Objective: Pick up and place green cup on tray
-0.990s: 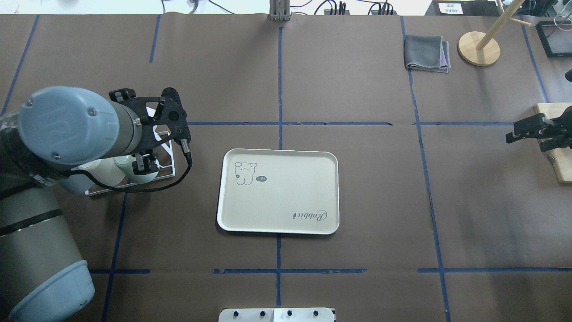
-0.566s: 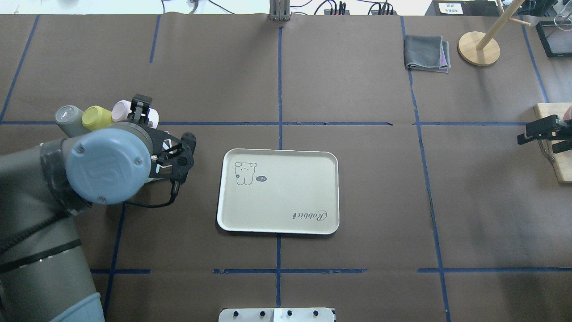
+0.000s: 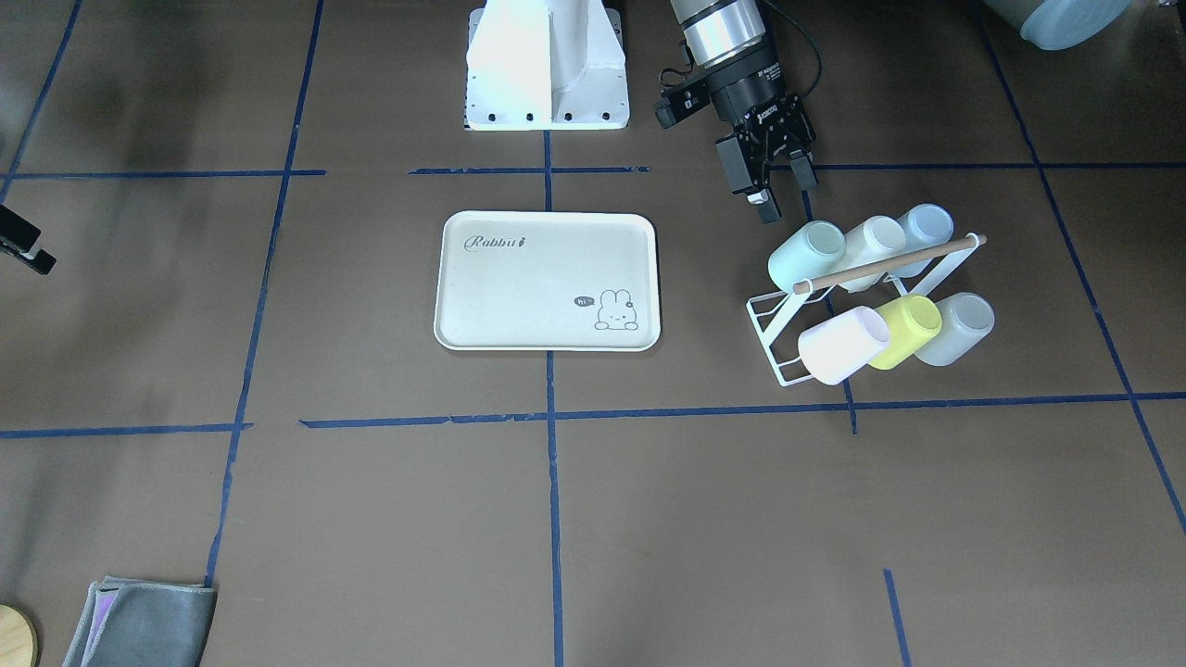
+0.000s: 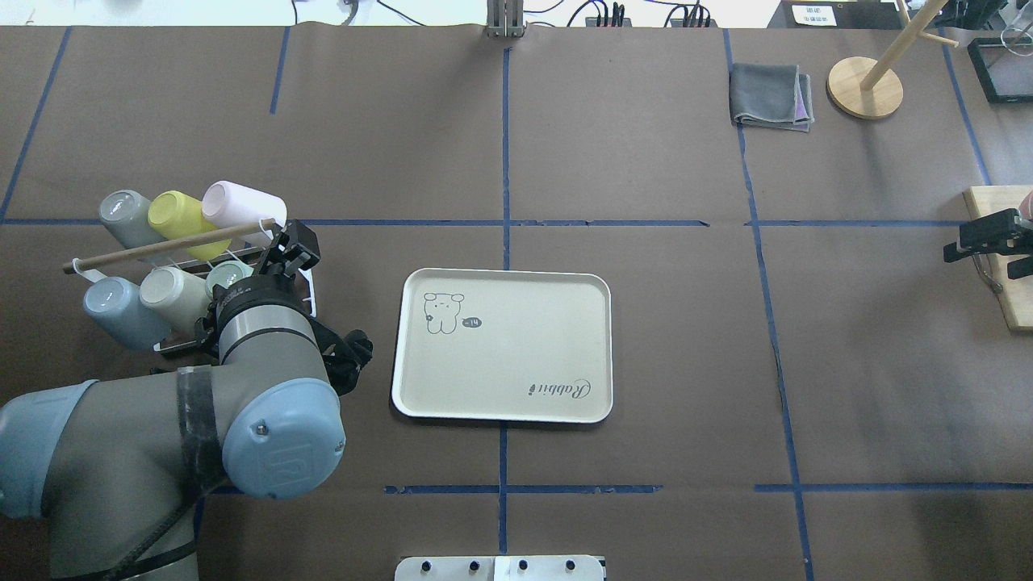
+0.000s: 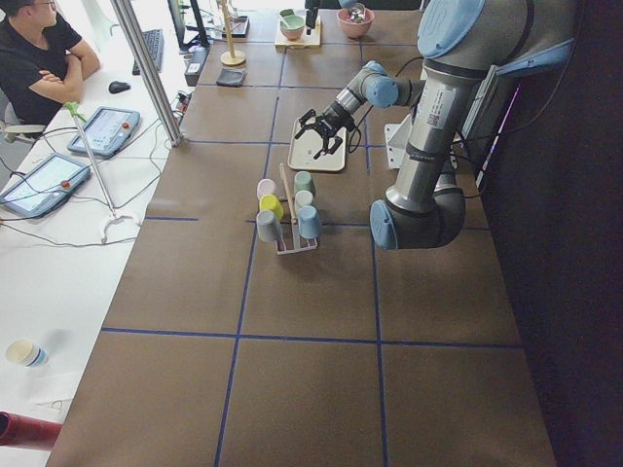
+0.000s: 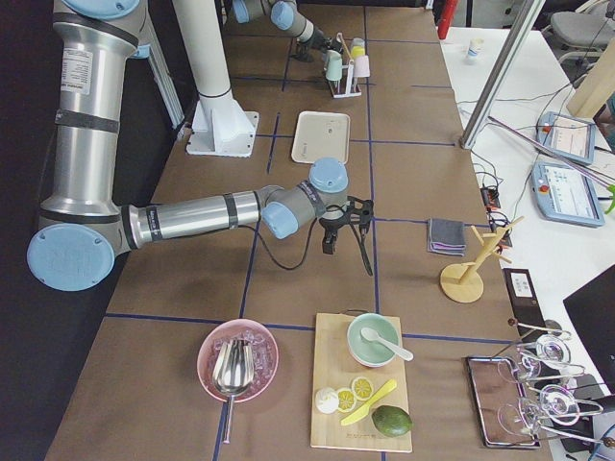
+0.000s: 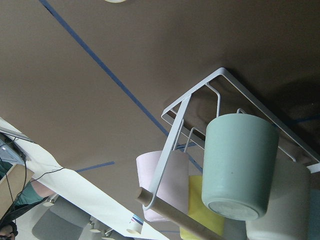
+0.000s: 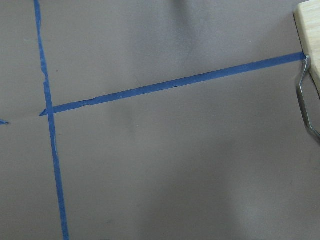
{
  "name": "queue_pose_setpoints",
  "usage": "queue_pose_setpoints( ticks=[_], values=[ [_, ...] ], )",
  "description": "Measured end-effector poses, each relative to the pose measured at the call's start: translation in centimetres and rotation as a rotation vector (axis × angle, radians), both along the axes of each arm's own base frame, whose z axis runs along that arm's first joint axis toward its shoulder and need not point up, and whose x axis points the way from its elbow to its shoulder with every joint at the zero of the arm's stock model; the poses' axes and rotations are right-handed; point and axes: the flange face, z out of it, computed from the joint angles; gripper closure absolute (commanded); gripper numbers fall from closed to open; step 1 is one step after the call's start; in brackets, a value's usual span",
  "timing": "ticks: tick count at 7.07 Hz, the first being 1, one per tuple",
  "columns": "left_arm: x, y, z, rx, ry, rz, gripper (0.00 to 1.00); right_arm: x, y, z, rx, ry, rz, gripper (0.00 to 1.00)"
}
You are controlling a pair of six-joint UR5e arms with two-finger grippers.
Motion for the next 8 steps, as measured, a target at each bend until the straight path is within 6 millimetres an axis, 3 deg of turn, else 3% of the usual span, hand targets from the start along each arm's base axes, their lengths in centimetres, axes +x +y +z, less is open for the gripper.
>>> queue_pose_setpoints(
  ticks=[4,8],
  values=[
    [4.4,0.9,3.7,0.115,-0.216,0.046,0.0,0.1,0.2,0.5,-0.009,0.004,0.0,0.01],
    [6.9,2.4,8.6,0.146,-0.295,0.038,0.0,0.1,0.3,0.7,-0.014,0.005,-0.001,0.01]
  ],
)
